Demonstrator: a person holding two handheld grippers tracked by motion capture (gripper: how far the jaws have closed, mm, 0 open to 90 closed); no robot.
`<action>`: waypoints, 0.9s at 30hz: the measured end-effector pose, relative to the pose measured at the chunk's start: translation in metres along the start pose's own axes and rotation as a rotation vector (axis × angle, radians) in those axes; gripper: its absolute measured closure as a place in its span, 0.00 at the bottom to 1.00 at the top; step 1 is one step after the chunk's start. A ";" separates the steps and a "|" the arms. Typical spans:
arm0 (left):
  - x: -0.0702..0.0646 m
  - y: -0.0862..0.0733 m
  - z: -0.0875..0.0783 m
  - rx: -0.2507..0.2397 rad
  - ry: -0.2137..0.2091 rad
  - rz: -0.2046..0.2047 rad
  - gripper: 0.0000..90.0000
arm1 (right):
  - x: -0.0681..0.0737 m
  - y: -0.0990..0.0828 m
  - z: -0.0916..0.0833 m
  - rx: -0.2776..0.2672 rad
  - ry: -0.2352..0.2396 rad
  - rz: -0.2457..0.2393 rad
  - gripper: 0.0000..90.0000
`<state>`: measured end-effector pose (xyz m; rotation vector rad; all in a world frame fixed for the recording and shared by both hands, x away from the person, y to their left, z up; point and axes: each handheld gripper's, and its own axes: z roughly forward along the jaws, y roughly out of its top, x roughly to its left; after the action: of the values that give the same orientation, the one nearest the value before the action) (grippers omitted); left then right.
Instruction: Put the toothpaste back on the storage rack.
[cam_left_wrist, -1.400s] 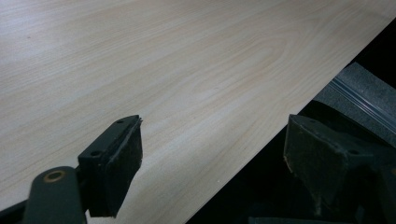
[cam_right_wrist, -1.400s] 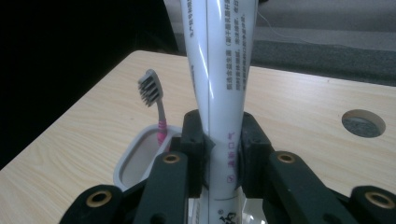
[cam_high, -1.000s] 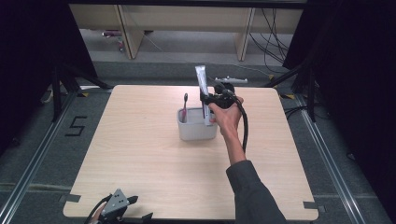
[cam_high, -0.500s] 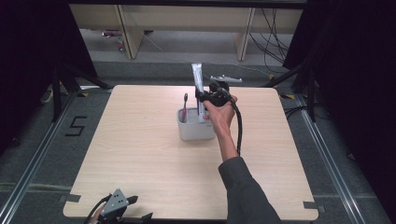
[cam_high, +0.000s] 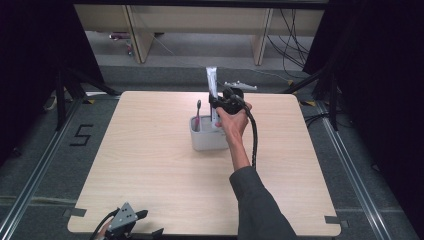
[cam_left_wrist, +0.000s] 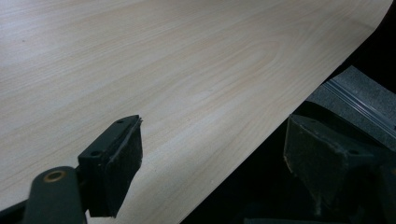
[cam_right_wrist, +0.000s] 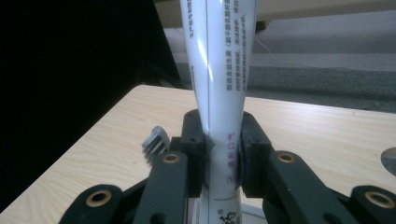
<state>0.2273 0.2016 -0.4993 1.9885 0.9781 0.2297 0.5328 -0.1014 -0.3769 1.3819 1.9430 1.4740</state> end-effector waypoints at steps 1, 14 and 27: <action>0.000 0.000 0.000 0.000 -0.001 0.000 0.21 | 0.000 0.000 0.001 0.001 0.003 -0.007 0.84; -0.001 0.000 0.000 -0.002 -0.001 -0.004 0.21 | -0.002 -0.009 0.007 -0.017 -0.006 -0.018 0.84; 0.000 0.000 0.000 0.031 0.007 0.026 0.21 | -0.009 -0.027 0.011 -0.009 -0.005 -0.016 0.84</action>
<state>0.2275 0.2014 -0.4992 2.0307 0.9656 0.2374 0.5319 -0.1027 -0.4076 1.3617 1.9383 1.4688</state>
